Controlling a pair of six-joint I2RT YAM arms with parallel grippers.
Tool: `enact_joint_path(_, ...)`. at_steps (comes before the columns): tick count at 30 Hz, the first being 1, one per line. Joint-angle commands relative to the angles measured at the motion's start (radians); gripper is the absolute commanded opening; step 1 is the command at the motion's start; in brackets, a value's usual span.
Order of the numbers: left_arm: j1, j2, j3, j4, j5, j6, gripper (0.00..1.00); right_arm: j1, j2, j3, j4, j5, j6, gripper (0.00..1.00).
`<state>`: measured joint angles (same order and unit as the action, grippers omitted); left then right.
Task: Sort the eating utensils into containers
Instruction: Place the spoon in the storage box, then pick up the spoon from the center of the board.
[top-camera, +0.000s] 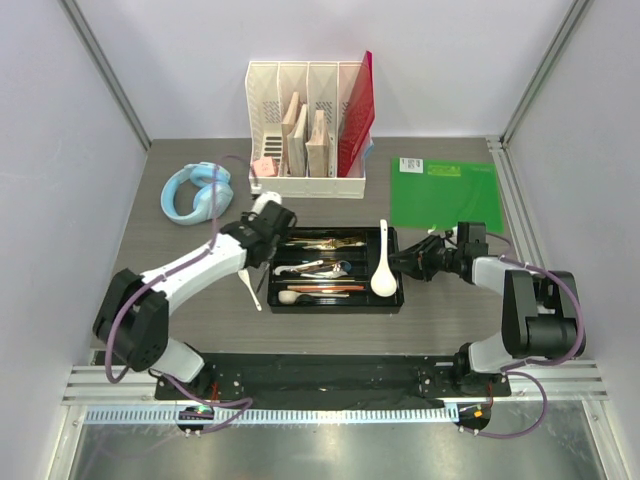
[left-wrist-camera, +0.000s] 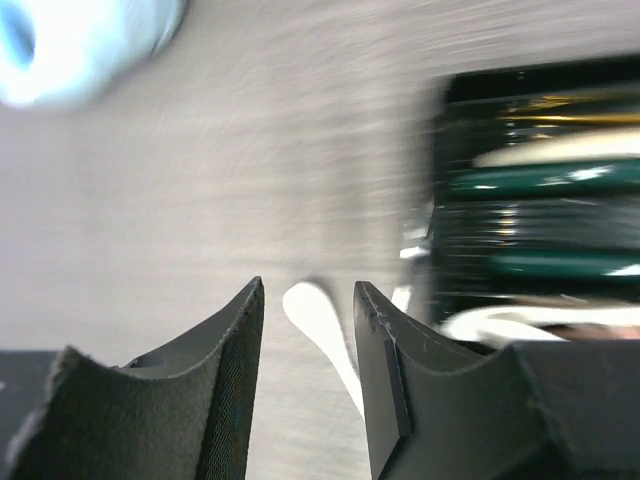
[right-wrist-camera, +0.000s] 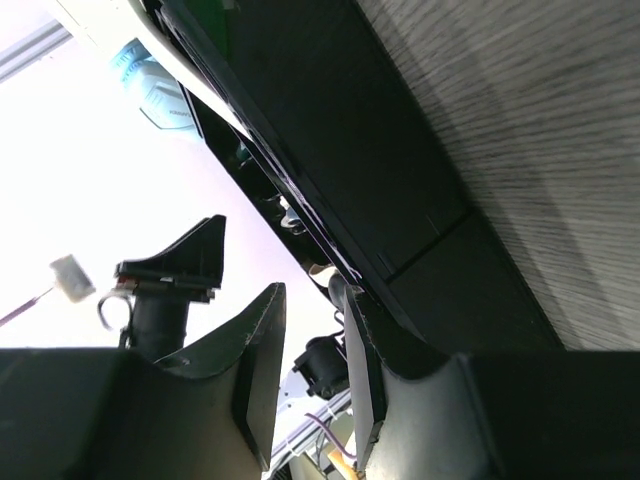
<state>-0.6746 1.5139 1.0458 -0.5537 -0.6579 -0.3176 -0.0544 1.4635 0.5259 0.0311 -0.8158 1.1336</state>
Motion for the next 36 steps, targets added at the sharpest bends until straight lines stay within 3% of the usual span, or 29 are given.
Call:
enact_joint_path(1,0.143,-0.110,-0.079,-0.127,0.102,-0.305,0.45,-0.007,0.075,0.000,-0.102,0.121,-0.086,0.37)
enact_joint_path(4,0.210,-0.141,-0.131,-0.130,0.193,-0.394,0.53,-0.009,0.107,-0.003,-0.096,0.104,-0.097,0.37)
enact_joint_path(14,0.224,-0.138,-0.240,-0.120,0.380,-0.549,0.52,-0.018,0.204,0.026,-0.082,0.053,-0.144,0.37)
enact_joint_path(19,0.222,-0.204,-0.299,-0.074,0.366,-0.549,0.53,-0.027,0.213,0.031,-0.085,0.041,-0.161,0.37)
enact_joint_path(31,0.222,-0.089,-0.250,-0.018,0.377,-0.499,0.52,-0.027,0.196,0.029,-0.089,0.041,-0.158,0.37)
enact_joint_path(34,0.222,0.012,-0.212,-0.035,0.379,-0.491,0.48,-0.027,0.192,0.026,-0.091,0.046,-0.153,0.37)
enact_joint_path(36,0.224,0.089,-0.185,-0.058,0.380,-0.495,0.25,-0.027,0.186,0.028,-0.091,0.049,-0.152,0.37)
